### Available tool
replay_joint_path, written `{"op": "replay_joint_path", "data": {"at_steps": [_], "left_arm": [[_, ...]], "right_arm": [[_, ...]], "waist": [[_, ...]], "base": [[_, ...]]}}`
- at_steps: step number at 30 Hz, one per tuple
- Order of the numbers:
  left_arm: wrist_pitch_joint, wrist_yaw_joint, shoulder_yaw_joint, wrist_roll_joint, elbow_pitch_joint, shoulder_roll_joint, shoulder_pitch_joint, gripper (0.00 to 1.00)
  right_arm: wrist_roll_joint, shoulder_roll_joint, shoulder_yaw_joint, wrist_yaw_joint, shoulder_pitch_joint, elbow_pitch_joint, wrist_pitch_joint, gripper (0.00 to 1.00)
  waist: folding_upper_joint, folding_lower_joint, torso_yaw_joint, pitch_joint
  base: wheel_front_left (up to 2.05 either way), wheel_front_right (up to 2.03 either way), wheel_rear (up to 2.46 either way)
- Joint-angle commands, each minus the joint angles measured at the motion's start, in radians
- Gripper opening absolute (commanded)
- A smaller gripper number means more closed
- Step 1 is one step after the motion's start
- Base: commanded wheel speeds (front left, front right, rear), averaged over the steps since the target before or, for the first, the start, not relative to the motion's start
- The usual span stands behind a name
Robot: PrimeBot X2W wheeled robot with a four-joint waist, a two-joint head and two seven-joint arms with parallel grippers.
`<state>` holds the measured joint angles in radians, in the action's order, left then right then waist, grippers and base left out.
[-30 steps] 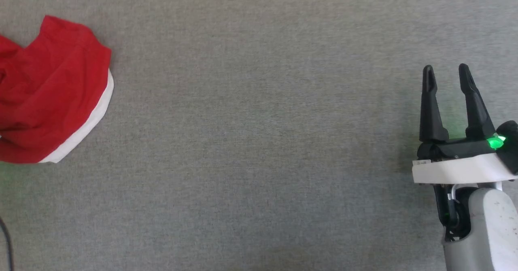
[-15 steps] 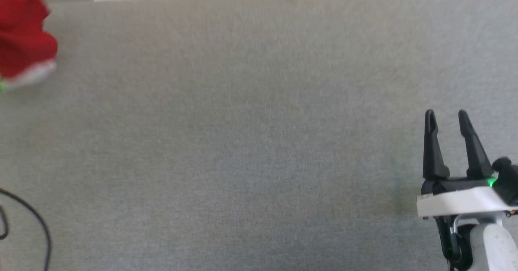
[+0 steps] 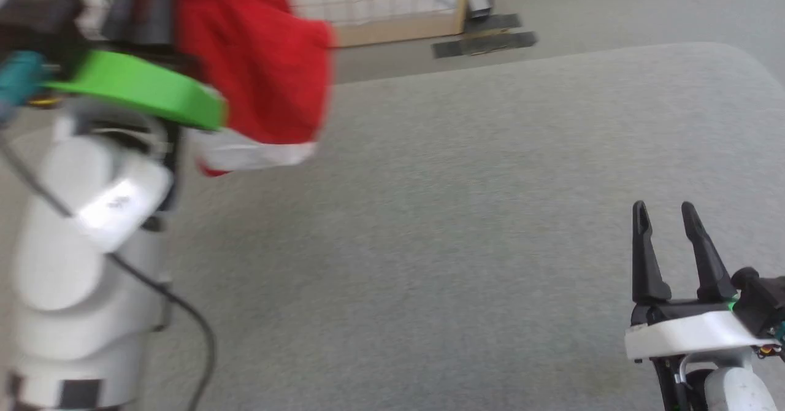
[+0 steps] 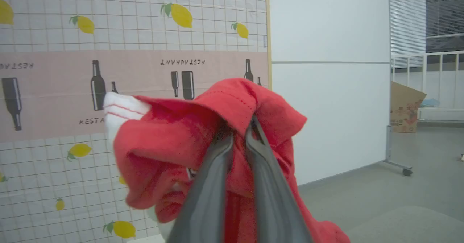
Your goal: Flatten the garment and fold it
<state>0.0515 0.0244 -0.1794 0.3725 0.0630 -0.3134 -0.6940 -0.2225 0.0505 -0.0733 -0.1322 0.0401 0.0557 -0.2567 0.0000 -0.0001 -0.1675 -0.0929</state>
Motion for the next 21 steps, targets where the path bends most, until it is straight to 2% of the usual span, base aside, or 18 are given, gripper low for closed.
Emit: {"op": "replay_joint_path", "data": {"at_steps": [1,8,11,13,15,21], "left_arm": [[-0.006,0.012,-0.02,0.021,0.005,0.025,-0.02,0.0],[-0.034,0.032,-0.125,0.065,0.12,0.147,0.007,0.0],[-0.072,0.039,-0.16,0.091,0.193,0.18,0.044,0.0],[-0.118,0.043,-0.187,0.114,0.245,0.199,0.075,0.0],[-0.214,0.038,-0.23,0.141,0.326,0.216,0.125,0.0],[-0.46,0.008,-0.315,0.146,0.46,0.211,0.205,0.0]], "right_arm": [[-0.002,0.0,0.002,0.002,-0.013,0.001,-0.005,1.0],[-0.013,0.0,0.029,0.002,0.003,-0.001,-0.005,1.0],[-0.019,0.0,0.038,0.002,0.01,-0.001,-0.005,1.0],[-0.021,0.0,0.043,0.002,0.012,-0.001,-0.005,1.0],[-0.025,0.0,0.048,0.002,0.017,-0.002,-0.005,1.0],[-0.041,0.0,0.051,0.002,0.024,-0.006,-0.005,1.0]], "waist": [[0.0,0.0001,-0.095,0.037],[0.0,0.0001,-0.202,0.005],[0.0,0.0001,-0.242,-0.014],[0.0,0.0001,-0.267,-0.031],[0.0,0.0001,-0.299,-0.057],[0.0,0.0001,-0.332,-0.102]], "base": [[0.0,0.0,0.0],[0.0,0.0,0.0],[0.0,0.0,0.0],[0.0,0.0,0.0],[0.0,0.0,0.0],[0.0,0.0,0.0]]}}
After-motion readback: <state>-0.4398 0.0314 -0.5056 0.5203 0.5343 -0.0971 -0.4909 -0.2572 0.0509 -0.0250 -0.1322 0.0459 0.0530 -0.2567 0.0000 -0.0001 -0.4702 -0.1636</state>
